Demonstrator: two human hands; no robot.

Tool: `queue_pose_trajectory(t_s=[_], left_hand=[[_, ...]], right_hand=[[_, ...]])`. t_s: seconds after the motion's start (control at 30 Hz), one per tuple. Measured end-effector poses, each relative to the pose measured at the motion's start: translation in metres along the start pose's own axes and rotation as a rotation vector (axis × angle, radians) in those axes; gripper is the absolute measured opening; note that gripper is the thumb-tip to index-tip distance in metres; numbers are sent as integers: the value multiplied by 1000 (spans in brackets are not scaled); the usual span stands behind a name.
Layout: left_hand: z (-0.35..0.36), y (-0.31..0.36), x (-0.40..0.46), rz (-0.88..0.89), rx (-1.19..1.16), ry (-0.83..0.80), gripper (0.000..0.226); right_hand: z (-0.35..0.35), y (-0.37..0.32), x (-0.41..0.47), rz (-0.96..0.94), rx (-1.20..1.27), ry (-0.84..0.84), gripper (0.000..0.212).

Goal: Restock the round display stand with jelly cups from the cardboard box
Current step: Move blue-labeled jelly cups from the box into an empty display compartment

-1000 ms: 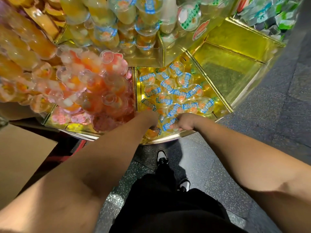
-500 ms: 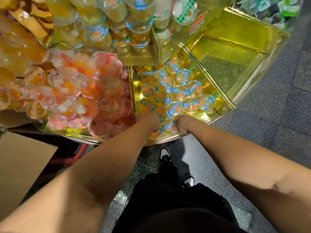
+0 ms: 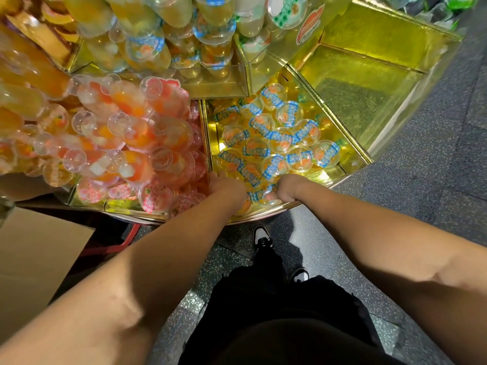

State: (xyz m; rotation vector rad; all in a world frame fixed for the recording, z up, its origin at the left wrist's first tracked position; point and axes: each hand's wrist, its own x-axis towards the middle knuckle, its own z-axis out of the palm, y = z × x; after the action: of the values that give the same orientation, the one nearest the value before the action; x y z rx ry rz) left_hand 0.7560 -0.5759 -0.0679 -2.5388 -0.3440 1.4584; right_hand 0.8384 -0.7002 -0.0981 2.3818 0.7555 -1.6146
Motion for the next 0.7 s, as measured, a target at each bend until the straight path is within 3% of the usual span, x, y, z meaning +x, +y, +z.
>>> queue_pose_trajectory(t_s=[0.17,0.27,0.37,0.47,0.57,0.7], left_hand=[[5,2,-3,23,124,30,36],[6,3,-6,8,81,59,36],[4,1,-14,6,-41,153,35],[-3,-4,-31,15,-173,257,33],[-8,-11,-53,56,-372,395,28],[-7,-29,-108,88,-625,559,34]], right_hand=[[2,0,0,21,34,3,77],[5,-3,0,51,48,15,78],[5,-8,-9,154,-14,4,73],[3,-8,-28,197,-24,97,67],[7,0,-54,132,22,284,66],[6,8,-106,-10,41,444,48]])
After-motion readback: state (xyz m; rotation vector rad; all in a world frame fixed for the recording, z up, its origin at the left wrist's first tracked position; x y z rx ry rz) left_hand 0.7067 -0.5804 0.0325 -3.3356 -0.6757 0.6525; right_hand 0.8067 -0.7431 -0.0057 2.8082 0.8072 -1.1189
